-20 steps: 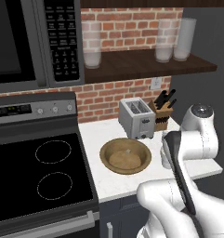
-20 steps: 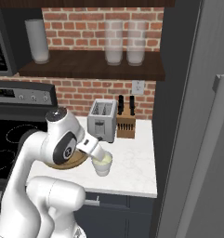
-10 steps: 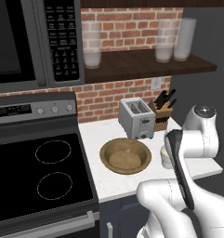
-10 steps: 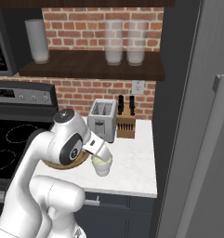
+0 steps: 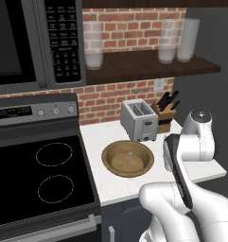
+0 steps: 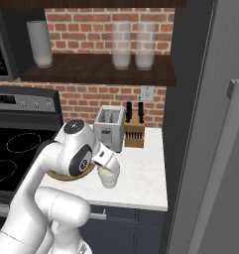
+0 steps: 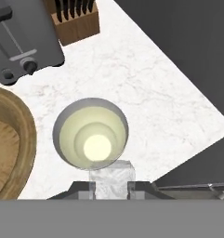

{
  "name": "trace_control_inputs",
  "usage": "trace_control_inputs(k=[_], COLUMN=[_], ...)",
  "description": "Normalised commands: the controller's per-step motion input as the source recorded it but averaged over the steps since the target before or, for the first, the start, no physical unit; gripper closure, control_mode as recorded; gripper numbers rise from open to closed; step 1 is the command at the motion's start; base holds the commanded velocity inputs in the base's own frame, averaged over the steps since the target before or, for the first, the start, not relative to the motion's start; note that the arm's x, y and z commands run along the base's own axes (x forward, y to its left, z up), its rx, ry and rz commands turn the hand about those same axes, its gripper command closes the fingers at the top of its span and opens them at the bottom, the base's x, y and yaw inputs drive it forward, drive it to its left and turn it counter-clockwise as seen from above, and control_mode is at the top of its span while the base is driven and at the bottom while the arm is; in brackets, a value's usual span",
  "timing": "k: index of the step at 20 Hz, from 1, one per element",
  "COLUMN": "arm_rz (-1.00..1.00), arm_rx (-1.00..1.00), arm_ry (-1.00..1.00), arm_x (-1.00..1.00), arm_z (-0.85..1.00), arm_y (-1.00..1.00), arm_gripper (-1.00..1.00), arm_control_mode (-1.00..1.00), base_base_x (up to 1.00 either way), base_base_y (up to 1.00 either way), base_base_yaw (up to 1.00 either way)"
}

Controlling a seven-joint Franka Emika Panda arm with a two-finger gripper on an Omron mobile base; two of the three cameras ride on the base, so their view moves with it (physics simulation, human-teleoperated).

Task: Grab a lemon wedge from the fridge and one ice cube from the ice bowl, and put them in the glass of lemonade.

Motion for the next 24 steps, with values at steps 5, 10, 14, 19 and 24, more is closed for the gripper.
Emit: trace_control_inputs(k=[5,10,14,19,24], arm_rz=[0.0,0.0,0.0,0.0,0.0], arm_rx=[0.0,0.0,0.0,0.0,0.0], arm_ry=[0.1,0.11,0.07,0.05,0.03], arm_x=[0.04,0.1,0.19,0.18,0.03], arm_z=[-0.02,-0.01,-0.01,-0.11,-0.18], arm_y=[0.0,0.0,0.0,0.0,0.0], arm_gripper=[1.0,1.0,1.0,1.0,1.0], arm_control_mode=[-1.0,-1.0,-1.0,-1.0,-1.0], base_base_x=[0.0,0.0,0.0,0.0,0.0], base_base_y=[0.0,0.0,0.0,0.0,0.0], base_base_yaw=[0.0,0.0,0.0,0.0,0.0])
